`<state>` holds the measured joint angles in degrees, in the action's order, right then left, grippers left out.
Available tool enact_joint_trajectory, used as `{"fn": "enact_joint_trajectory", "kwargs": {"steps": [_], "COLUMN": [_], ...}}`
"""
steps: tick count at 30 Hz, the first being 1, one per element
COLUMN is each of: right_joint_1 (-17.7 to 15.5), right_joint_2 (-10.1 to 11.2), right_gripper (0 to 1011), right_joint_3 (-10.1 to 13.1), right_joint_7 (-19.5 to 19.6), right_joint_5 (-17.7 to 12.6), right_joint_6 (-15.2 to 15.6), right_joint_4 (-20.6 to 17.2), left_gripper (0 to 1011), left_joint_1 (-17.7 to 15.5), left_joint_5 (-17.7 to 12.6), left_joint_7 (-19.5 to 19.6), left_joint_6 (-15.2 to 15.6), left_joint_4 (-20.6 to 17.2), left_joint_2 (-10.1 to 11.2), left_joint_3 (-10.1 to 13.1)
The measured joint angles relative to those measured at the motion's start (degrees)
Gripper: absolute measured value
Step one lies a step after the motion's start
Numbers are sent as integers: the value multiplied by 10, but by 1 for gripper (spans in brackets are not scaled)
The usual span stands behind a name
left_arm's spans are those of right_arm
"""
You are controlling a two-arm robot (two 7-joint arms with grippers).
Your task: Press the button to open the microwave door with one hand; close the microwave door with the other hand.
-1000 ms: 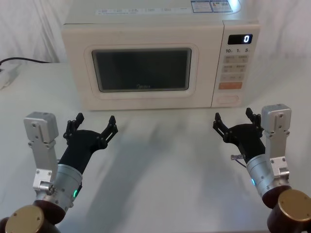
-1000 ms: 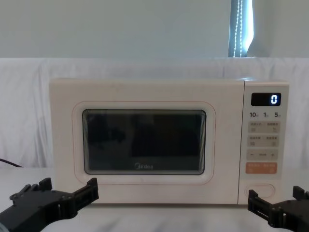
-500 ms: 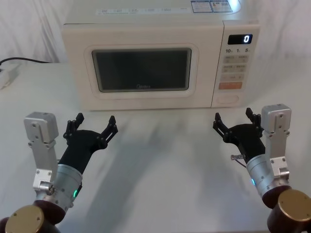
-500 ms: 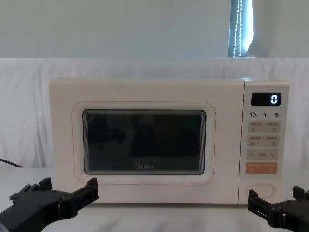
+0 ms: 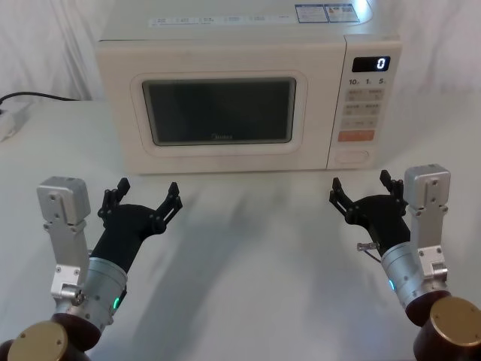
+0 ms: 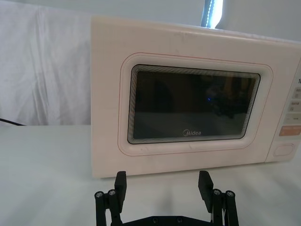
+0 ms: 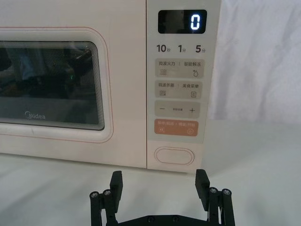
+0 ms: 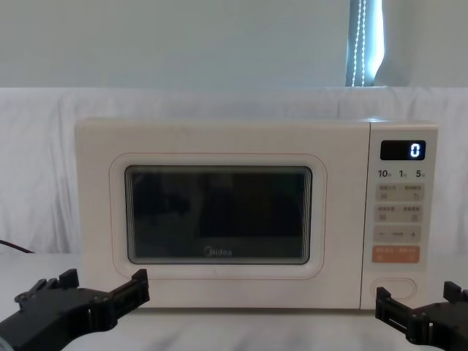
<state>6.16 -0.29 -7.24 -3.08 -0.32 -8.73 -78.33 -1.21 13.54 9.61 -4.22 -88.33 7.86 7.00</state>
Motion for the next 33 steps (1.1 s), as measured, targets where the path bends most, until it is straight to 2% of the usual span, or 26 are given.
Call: {"fn": "enact_joint_trajectory", "kwargs": {"steps": [33], "right_joint_1": [0], "right_joint_2": [0], "right_gripper": [1002], "right_joint_3": [0], "right_joint_7": [0], "right_joint_5": [0], "right_joint_6": [0], "right_joint_4": [0], "left_gripper": [1001], "left_joint_1": [0], "left_joint_5": [0], "left_joint_7": [0], "left_joint_6": [0], "left_joint_4": [0], "left_joint_2": [0], "left_joint_3": [0]}}
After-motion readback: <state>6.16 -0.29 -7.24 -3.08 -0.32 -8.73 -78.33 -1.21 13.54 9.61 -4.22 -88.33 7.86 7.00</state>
